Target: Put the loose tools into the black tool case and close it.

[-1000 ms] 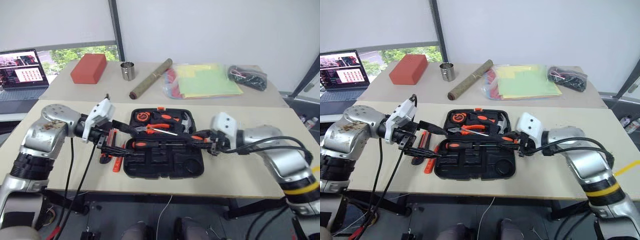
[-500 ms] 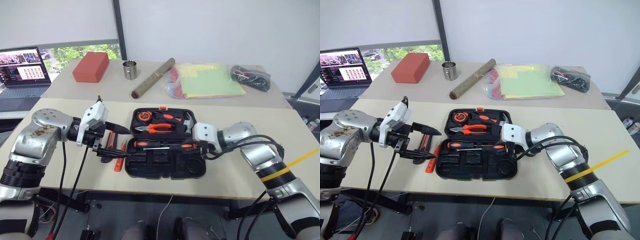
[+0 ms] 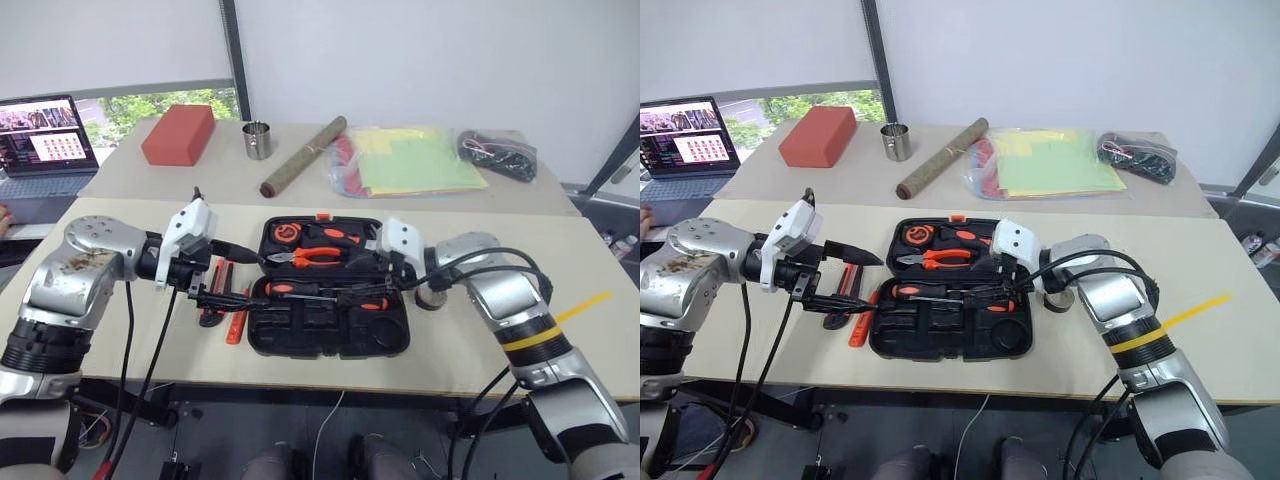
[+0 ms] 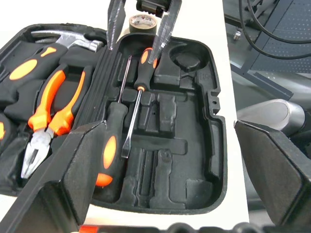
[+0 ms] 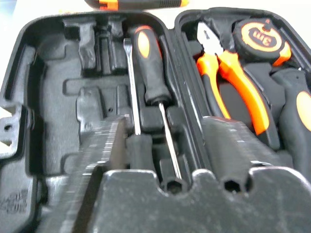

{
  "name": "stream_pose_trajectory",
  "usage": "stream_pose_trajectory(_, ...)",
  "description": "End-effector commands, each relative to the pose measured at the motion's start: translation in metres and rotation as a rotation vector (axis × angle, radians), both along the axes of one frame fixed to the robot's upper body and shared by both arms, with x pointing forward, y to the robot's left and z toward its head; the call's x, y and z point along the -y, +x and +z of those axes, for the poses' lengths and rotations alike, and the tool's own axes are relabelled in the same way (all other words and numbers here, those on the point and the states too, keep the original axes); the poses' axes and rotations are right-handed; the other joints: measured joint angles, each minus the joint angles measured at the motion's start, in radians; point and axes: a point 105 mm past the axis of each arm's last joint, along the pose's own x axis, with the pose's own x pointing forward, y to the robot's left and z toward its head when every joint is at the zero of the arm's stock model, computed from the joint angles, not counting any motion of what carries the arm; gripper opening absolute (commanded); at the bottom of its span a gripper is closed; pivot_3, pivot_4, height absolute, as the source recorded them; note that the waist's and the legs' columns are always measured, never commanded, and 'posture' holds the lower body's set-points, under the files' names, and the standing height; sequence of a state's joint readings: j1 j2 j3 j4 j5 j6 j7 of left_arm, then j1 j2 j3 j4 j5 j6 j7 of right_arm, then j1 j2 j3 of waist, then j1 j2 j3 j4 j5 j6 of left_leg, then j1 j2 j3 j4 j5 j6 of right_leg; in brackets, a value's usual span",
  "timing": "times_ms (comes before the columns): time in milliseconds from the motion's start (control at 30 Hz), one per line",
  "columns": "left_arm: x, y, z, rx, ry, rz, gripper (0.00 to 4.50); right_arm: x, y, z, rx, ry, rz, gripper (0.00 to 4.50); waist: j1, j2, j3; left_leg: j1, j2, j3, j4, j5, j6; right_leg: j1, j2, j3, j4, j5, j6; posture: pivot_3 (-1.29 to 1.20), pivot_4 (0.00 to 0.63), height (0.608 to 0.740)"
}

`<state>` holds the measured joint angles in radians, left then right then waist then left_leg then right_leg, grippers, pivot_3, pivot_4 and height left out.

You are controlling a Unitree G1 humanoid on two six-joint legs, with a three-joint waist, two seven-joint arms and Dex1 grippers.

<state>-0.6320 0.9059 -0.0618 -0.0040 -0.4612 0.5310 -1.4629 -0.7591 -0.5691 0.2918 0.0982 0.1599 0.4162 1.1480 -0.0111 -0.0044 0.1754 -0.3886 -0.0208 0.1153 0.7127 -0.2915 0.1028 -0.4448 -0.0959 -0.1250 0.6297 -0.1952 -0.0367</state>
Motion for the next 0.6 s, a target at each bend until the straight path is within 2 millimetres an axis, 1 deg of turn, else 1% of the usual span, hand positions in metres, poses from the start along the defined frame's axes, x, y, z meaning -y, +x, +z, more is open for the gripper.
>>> stream_pose_trajectory(33, -0.002, -0.002, 0.009, 0.043, -0.009, 0.004, 4.5, -0.004, -0.001, 0.002, 0.037, -0.012, 0.015, 1.28, 0.0, 0.0, 0.0, 0.0, 0.0, 0.0, 0.0, 0.0, 0.0, 0.0, 0.0, 0.0, 0.0, 0.0, 0.0, 0.0, 0.15, 0.737)
stream_pose_trajectory(133, -0.002, -0.002, 0.008, 0.045, -0.008, 0.005, 4.5, -0.009, -0.004, -0.009, 0.021, -0.042, 0.03, 0.23, -0.001, 0.0, 0.0, 0.0, 0.0, 0.0, 0.0, 0.0, 0.0, 0.0, 0.0, 0.0, 0.0, 0.0, 0.0, 0.0, 0.15, 0.737)
stream_pose_trajectory(167, -0.002, -0.002, 0.008, 0.045, -0.008, 0.005, 4.5, -0.011, -0.006, -0.015, 0.013, -0.061, 0.038, 0.02, -0.002, 0.0, 0.0, 0.0, 0.0, 0.0, 0.0, 0.0, 0.0, 0.0, 0.0, 0.0, 0.0, 0.0, 0.0, 0.0, 0.15, 0.737)
stream_pose_trajectory(233, -0.002, -0.001, 0.009, 0.047, -0.007, 0.006, 4.5, -0.013, -0.008, -0.027, 0.002, -0.095, 0.039, 0.02, -0.001, 0.0, 0.0, 0.0, 0.0, 0.0, 0.0, 0.0, 0.0, 0.0, 0.0, 0.0, 0.0, 0.0, 0.0, 0.0, 0.15, 0.737)
stream_pose_trajectory(367, -0.001, 0.0, 0.009, 0.048, -0.004, 0.002, 4.5, -0.01, -0.009, -0.06, -0.03, -0.202, 0.018, 0.02, -0.003, 0.0, 0.0, 0.002, 0.0, 0.0, 0.0, 0.0, 0.0, 0.001, 0.0, 0.0, 0.0, 0.0, 0.0, 0.0, 0.15, 0.737)
stream_pose_trajectory(433, -0.001, 0.0, 0.009, 0.049, -0.002, 0.001, 4.5, -0.007, -0.009, -0.069, -0.021, -0.236, 0.013, 0.02, -0.004, 0.0, 0.0, 0.006, 0.0, 0.0, -0.001, 0.0, -0.001, 0.005, 0.001, 0.0, 0.0, -0.001, 0.002, 0.0, 0.15, 0.737)
stream_pose_trajectory(467, -0.001, 0.001, 0.009, 0.051, -0.002, 0.001, 4.5, -0.007, -0.007, -0.07, -0.011, -0.236, -0.001, 0.02, -0.003, 0.0, 0.0, 0.008, 0.0, 0.0, -0.001, -0.002, -0.004, 0.006, 0.001, 0.001, 0.0, -0.003, 0.005, 0.0, 0.15, 0.737)
stream_pose_trajectory(533, -0.002, 0.001, 0.008, 0.054, 0.0, 0.01, 4.5, -0.01, -0.005, -0.061, 0.012, -0.179, -0.015, 0.02, -0.003, -0.001, -0.001, 0.01, 0.001, 0.0, -0.001, -0.004, -0.007, 0.008, 0.0, 0.001, 0.0, -0.004, 0.006, 0.0, 0.15, 0.737)
stream_pose_trajectory(600, -0.005, 0.001, 0.007, 0.053, -0.001, 0.035, 4.5, -0.017, -0.006, -0.039, 0.014, -0.06, -0.019, 0.02, -0.003, -0.001, -0.001, 0.011, 0.001, 0.0, -0.001, -0.004, -0.008, 0.008, 0.0, 0.002, 0.0, -0.004, 0.006, 0.0, 0.15, 0.737)
